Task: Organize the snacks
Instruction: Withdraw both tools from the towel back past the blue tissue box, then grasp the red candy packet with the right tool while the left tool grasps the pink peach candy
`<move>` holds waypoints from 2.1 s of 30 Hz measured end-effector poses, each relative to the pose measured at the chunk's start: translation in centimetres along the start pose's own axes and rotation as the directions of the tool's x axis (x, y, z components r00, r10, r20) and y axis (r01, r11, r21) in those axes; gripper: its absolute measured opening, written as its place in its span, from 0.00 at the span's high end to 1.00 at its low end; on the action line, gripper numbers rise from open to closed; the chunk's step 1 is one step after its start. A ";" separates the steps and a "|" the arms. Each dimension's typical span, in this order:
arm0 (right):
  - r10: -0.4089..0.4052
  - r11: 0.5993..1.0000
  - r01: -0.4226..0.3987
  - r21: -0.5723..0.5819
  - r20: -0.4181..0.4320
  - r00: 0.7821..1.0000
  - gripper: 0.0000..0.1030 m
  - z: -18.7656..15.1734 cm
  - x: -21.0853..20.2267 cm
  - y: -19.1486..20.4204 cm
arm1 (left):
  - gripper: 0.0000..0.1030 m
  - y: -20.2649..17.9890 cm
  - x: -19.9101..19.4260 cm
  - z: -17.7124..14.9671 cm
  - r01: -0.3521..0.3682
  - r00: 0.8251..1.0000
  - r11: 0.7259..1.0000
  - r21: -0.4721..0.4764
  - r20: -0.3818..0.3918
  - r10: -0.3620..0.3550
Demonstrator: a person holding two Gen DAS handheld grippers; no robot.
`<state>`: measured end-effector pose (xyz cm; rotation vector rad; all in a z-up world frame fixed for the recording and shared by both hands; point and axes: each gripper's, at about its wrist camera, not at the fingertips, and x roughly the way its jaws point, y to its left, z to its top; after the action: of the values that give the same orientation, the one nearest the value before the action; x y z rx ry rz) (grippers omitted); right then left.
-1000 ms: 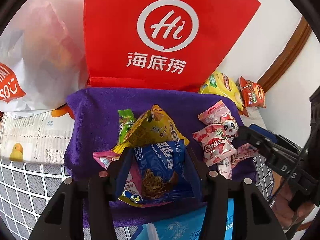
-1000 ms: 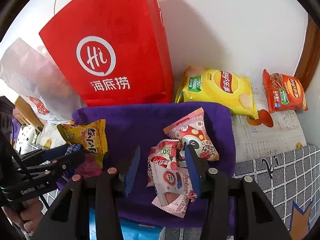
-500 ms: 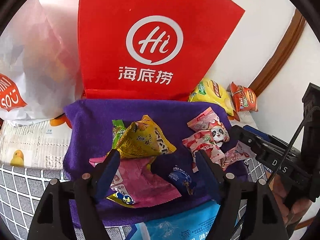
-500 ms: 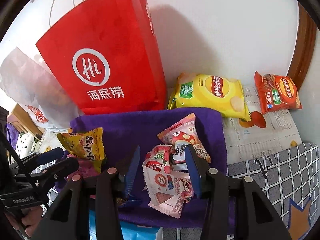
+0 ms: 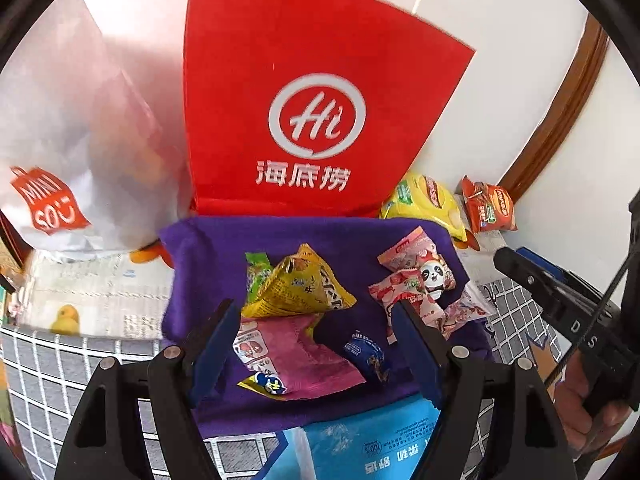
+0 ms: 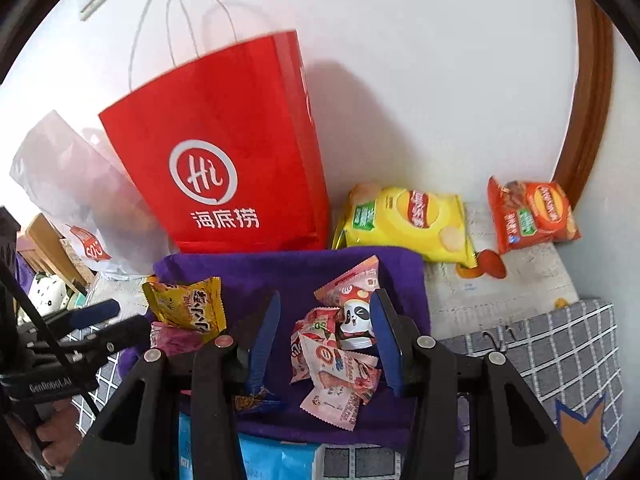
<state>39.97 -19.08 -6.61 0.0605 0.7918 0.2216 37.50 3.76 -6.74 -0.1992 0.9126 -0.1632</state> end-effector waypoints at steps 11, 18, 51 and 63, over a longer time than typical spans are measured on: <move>-0.091 0.994 0.093 -0.065 0.034 0.995 0.55 -4.5 -7.1 0.5 | 0.26 -2.9 -5.0 -0.5 0.027 0.997 0.998 0.063 0.076 -0.032; -0.067 0.996 0.069 -0.062 0.023 0.997 0.51 -9.5 -11.7 0.9 | 0.26 -4.9 -8.9 -1.9 0.002 0.993 0.995 0.100 0.116 -0.013; 0.138 0.981 -0.169 -0.099 -0.263 0.955 0.43 -24.2 -3.5 12.3 | 0.26 7.7 -10.9 -17.4 -0.133 0.990 0.991 -0.027 -0.049 0.132; 0.137 0.979 -0.168 -0.115 -0.244 0.960 0.50 -24.5 -4.5 11.3 | 0.26 6.6 -9.2 -18.6 -0.091 0.993 0.996 0.010 -0.070 0.091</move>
<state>17.52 -9.77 -19.09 -0.0331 1.0078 0.4345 17.52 10.30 -12.35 -0.1456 0.9889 -0.0894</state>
